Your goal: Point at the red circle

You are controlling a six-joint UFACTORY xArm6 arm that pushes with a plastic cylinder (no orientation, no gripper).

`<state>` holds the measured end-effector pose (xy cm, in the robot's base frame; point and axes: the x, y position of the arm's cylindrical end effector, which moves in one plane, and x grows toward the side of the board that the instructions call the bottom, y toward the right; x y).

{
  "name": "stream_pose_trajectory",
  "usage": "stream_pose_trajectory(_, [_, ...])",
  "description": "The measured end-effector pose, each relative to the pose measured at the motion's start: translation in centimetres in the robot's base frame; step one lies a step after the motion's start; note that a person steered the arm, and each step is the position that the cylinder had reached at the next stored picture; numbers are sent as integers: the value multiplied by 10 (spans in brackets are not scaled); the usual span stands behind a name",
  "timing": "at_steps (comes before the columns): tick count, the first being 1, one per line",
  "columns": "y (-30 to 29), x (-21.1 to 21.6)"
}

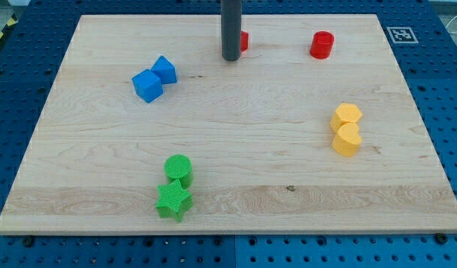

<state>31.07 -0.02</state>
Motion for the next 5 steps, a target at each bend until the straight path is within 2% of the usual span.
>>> stream_pose_trajectory(1, [8,18])
stream_pose_trajectory(2, [57,37])
stream_pose_trajectory(4, [180,19])
stream_pose_trajectory(5, [203,5])
